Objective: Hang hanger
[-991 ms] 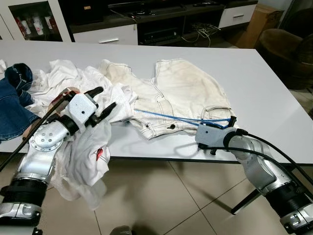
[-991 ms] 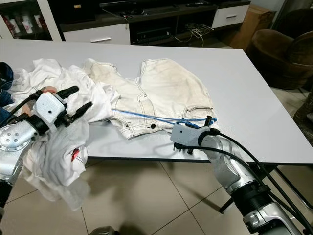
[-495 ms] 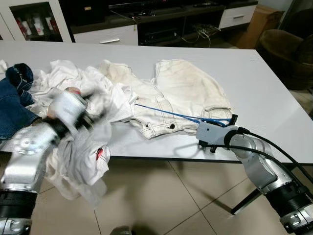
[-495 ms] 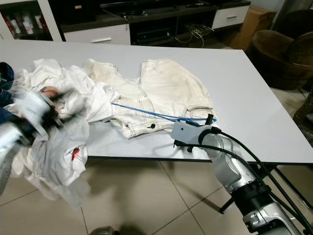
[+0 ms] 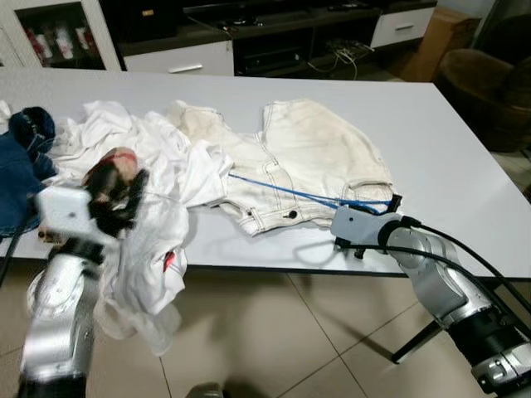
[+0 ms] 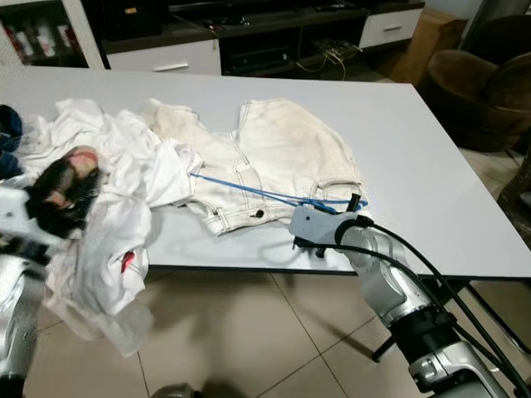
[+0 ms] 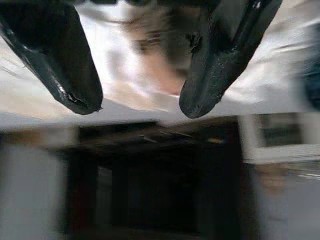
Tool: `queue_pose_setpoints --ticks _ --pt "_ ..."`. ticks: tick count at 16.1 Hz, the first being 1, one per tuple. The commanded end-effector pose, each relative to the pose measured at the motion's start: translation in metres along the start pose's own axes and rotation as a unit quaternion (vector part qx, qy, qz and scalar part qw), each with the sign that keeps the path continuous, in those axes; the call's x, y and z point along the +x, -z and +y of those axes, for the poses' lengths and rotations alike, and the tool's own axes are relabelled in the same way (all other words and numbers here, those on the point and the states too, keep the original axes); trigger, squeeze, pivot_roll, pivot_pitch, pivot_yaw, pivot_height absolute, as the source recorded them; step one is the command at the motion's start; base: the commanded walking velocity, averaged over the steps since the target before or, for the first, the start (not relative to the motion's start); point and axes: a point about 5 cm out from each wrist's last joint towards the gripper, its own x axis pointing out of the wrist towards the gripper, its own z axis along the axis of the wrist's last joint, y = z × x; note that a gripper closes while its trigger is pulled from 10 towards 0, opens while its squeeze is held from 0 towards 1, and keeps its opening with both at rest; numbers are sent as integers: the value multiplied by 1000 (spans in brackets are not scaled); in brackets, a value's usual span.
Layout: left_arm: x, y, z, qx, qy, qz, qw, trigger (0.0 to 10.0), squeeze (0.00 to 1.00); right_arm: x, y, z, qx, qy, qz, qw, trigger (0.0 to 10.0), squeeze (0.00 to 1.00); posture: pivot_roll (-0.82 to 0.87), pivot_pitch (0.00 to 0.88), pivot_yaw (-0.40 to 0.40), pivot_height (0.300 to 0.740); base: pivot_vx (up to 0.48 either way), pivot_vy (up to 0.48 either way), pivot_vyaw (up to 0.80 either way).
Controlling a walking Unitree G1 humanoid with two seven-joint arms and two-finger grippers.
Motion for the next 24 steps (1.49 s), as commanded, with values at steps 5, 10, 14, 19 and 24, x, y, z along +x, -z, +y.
queue_pose_setpoints --ticks 5,10,14,19,24 --pt "-18 1 -13 11 -27 9 1000 10000 0 5 -1 0 2 -4 1 1000 10000 0 166 2 15 740 0 0 0" --pt "-41 10 -26 8 -57 54 997 10000 0 3 1 1 2 -1 1 1000 10000 0 158 9 23 740 0 0 0" --pt "-51 13 -31 26 -84 73 993 10000 0 3 1 2 4 2 2 1000 10000 0 154 9 28 740 0 0 0" --pt "-52 33 -24 29 -130 148 980 10000 0 3 0 -1 0 6 -1 1000 10000 0 157 7 24 740 0 0 0" --pt "-14 55 -38 -9 -69 214 974 10000 0 4 -3 -3 -3 9 -5 1000 10000 0 153 4 18 740 0 0 0"
